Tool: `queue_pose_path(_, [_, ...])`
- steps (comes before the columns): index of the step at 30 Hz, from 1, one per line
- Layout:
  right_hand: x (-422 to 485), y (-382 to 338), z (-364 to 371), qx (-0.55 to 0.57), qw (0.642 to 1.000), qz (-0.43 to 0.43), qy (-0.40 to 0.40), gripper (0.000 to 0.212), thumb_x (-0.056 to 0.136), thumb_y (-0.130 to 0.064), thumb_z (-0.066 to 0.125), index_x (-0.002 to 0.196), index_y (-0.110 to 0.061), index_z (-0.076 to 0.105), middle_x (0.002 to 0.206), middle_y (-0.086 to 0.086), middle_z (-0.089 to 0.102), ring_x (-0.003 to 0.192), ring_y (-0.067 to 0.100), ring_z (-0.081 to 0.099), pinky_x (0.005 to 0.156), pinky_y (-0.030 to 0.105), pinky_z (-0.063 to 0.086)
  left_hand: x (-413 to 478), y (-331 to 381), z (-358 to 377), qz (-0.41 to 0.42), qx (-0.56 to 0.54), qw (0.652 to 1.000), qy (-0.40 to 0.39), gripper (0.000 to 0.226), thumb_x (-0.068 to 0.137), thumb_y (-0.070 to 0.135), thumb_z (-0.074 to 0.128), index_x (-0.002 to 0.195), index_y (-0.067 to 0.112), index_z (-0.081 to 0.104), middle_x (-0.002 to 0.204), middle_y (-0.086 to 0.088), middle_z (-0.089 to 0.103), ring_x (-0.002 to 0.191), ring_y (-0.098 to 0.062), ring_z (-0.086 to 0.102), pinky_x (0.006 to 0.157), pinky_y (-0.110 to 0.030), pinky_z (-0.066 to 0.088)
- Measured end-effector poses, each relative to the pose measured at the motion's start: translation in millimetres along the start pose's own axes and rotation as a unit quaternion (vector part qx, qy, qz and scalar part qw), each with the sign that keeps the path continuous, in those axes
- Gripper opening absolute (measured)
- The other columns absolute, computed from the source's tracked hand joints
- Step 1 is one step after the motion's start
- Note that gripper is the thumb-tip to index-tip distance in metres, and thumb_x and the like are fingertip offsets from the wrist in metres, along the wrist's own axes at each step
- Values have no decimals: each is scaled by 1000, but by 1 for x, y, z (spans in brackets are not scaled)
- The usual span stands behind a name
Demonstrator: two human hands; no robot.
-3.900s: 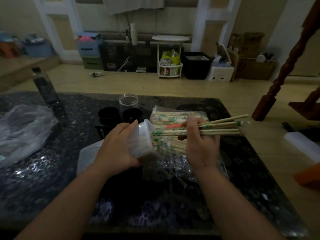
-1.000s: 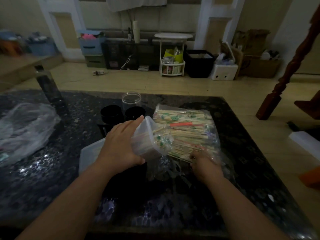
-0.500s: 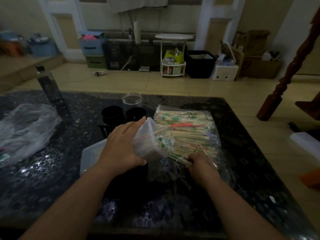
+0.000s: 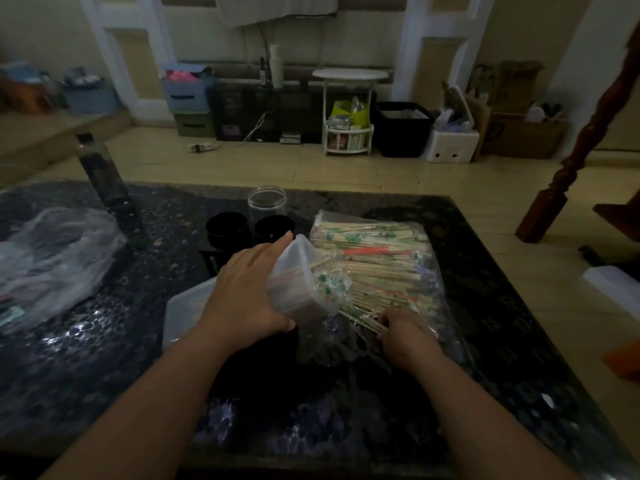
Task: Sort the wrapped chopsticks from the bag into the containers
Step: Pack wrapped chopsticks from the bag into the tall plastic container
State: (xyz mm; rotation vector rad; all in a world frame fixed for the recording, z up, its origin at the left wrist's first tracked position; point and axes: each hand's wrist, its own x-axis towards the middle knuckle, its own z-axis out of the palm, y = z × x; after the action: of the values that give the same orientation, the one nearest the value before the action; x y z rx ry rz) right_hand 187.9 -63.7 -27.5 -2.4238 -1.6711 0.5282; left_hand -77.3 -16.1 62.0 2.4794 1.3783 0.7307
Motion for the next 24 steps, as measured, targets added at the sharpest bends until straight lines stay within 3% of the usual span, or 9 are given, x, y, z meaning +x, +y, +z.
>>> queue_pose_path(4, [-4, -5, -3, -12, 1000, 7, -9, 22, 81, -29, 60, 102, -22, 61, 117, 6, 60, 113, 30, 56, 96, 34, 45, 0, 0, 0, -2, 1, 1000, -1, 128, 47, 44, 91, 145, 51, 8, 150, 5, 34, 135, -19, 30, 98, -27, 20])
queue_pose_path(8, [-11, -7, -7, -17, 1000, -6, -6, 21, 81, -23, 60, 98, -25, 47, 113, 8, 61, 106, 31, 58, 84, 32, 42, 0, 1, -1, -8, -3, 1000, -2, 128, 50, 41, 92, 146, 51, 9, 151, 6, 33, 136, -19, 29, 103, -34, 24])
queue_pose_path(13, [-16, -11, -6, -34, 999, 0, -16, 32, 84, -26, 57, 115, -22, 54, 125, 8, 60, 116, 29, 58, 93, 32, 43, -1, 3, -1, -7, -4, 1000, -2, 127, 51, 39, 92, 144, 51, 8, 150, 5, 33, 136, -19, 29, 102, -33, 24])
queue_pose_path(18, [-23, -13, -12, -33, 999, 22, -15, 33, 82, -33, 53, 112, -19, 60, 122, 10, 63, 113, 30, 60, 89, 31, 45, -1, 1, 0, -7, -5, 1000, 3, 128, 49, 38, 92, 146, 49, 10, 150, 4, 35, 135, -21, 31, 99, -30, 23])
queue_pose_path(21, [-25, -15, -18, -16, 1000, 14, -10, 26, 84, -24, 52, 110, -22, 55, 123, 11, 63, 116, 30, 59, 92, 32, 43, -1, 1, 0, -8, -6, 1000, 3, 128, 49, 38, 93, 145, 50, 9, 150, 4, 35, 134, -21, 31, 99, -30, 23])
queue_pose_path(24, [-27, -16, -23, -23, 1000, 9, -15, 34, 86, -14, 49, 119, -25, 50, 125, 11, 63, 117, 31, 59, 93, 35, 45, -1, 2, 0, -10, -4, 1000, 2, 128, 49, 38, 93, 145, 49, 9, 150, 4, 34, 135, -20, 31, 101, -30, 23])
